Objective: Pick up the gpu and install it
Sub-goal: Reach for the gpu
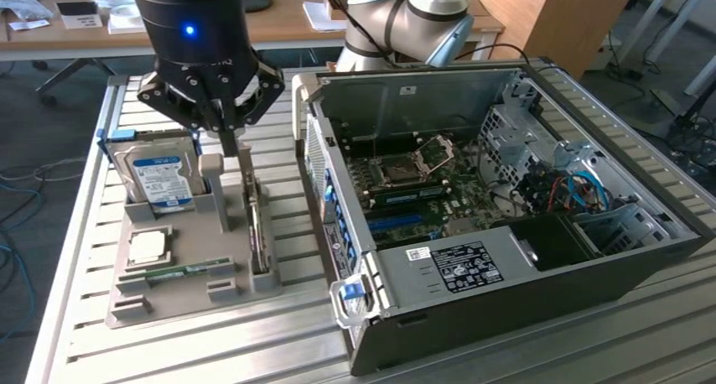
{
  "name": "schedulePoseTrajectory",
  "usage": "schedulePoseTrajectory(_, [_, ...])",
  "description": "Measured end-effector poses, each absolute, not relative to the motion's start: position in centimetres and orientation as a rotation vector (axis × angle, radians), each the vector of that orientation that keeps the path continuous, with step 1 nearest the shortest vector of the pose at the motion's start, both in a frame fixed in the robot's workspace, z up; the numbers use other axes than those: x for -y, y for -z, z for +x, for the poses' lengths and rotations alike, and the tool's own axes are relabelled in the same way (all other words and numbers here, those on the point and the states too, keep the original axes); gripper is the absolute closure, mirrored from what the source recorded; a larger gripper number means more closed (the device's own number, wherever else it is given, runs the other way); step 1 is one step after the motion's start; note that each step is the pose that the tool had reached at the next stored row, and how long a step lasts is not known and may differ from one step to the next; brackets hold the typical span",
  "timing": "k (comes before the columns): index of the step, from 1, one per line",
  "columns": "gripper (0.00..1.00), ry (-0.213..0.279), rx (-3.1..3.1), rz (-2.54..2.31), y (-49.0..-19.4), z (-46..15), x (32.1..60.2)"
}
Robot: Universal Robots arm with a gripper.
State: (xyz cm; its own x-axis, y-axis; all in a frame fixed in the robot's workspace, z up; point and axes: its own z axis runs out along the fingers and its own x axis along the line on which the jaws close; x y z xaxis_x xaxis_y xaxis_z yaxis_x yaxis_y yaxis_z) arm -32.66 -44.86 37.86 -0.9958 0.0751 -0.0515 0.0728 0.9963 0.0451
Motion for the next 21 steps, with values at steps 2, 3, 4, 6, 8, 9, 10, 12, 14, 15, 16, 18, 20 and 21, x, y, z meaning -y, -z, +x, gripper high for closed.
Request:
schedulePoseTrajectory(2, [0.89, -0.066, -3.086, 0.115, -37.85, -32.67, 44.85])
schedulePoseTrajectory(3, [0.89, -0.066, -3.086, 0.115, -37.85, -32.67, 44.85])
schedulePoseTrajectory(4, [0.89, -0.067, -3.086, 0.115, -37.83, -32.68, 44.85])
schedulePoseTrajectory(6, [0.89, -0.067, -3.085, 0.115, -37.58, -32.79, 44.85])
schedulePoseTrajectory(8, [0.89, -0.067, -3.086, 0.114, -37.47, -32.86, 44.86])
schedulePoseTrajectory(9, [0.89, -0.066, -3.086, 0.114, -37.47, -32.86, 44.86])
schedulePoseTrajectory(10, [0.89, -0.066, -3.086, 0.114, -37.46, -32.87, 44.86])
schedulePoseTrajectory(12, [0.89, -0.067, -3.086, 0.115, -37.44, -32.89, 44.86])
schedulePoseTrajectory(14, [0.89, -0.067, -3.086, 0.115, -37.40, -32.89, 44.86])
schedulePoseTrajectory(15, [0.89, -0.067, -3.086, 0.115, -37.38, -32.90, 44.87])
schedulePoseTrajectory(16, [0.89, -0.067, -3.086, 0.115, -37.38, -32.90, 44.87])
schedulePoseTrajectory(18, [0.89, -0.067, -3.085, 0.114, -37.35, -32.88, 44.98])
schedulePoseTrajectory(20, [0.89, -0.067, -3.086, 0.115, -37.35, -32.89, 45.03])
schedulePoseTrajectory(21, [0.89, -0.066, -3.086, 0.115, -37.35, -32.89, 45.04])
